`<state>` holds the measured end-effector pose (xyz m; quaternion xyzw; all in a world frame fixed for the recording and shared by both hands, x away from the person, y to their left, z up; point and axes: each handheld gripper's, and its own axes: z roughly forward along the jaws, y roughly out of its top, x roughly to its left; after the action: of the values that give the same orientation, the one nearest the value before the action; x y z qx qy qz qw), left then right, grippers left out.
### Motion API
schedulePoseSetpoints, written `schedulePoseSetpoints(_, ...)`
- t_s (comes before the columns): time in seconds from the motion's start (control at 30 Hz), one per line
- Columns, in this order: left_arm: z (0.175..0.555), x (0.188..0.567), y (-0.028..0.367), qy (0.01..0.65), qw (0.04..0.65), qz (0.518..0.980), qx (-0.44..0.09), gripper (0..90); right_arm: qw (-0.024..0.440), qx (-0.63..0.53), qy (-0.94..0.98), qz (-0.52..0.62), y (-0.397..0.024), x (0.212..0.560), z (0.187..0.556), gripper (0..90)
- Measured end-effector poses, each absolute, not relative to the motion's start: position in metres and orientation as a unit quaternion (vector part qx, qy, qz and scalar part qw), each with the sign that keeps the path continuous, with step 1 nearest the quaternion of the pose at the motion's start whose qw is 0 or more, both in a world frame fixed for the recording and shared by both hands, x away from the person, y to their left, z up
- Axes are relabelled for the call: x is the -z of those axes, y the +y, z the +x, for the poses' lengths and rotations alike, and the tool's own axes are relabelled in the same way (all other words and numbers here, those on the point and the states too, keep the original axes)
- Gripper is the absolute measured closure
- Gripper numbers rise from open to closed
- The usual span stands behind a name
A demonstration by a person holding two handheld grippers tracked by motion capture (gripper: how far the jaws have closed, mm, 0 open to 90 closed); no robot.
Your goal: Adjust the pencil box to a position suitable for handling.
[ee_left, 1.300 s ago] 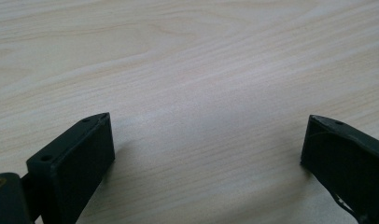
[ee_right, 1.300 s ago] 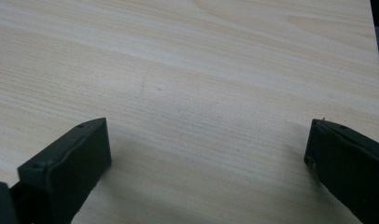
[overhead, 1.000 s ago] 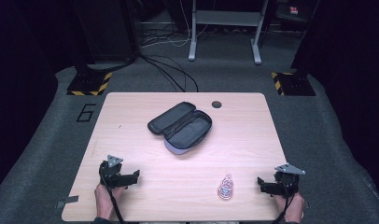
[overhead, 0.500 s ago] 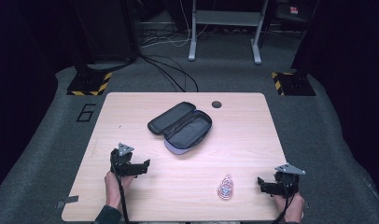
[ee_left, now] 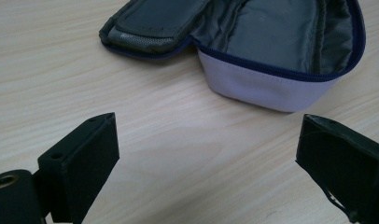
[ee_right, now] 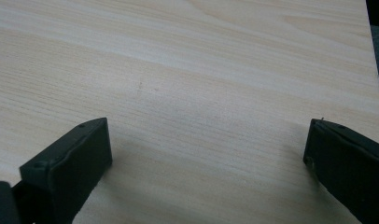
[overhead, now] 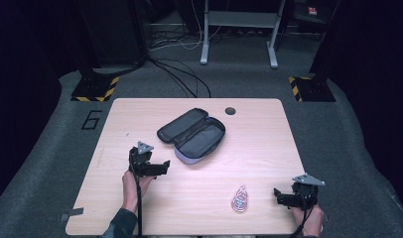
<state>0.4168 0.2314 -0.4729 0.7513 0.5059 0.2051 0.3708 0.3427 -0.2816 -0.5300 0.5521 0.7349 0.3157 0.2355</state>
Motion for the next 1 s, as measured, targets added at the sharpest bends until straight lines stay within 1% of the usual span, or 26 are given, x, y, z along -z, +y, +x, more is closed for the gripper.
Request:
schedulePoseSetpoints(0.23,0.429,0.466,0.22,0.504,0.38,0.75,-0.197,6.6,0.236,-0.316,0.735,0.552,-0.282,0.53,0.343,0.6)
schedulePoseSetpoints(0.6,0.457,0.46,0.197,0.493,0.37,0.764,-0.188,7.0,0.236,-0.316,0.735,0.551,-0.282,0.53,0.343,0.7)
schedulePoseSetpoints(0.9,0.475,0.466,0.185,0.502,0.352,0.769,-0.182,8.0,0.236,-0.316,0.735,0.551,-0.282,0.53,0.343,0.7)
schedulePoseSetpoints(1.0,0.481,0.469,0.182,0.508,0.349,0.769,-0.171,8.1,0.236,-0.316,0.736,0.551,-0.282,0.53,0.343,0.7)
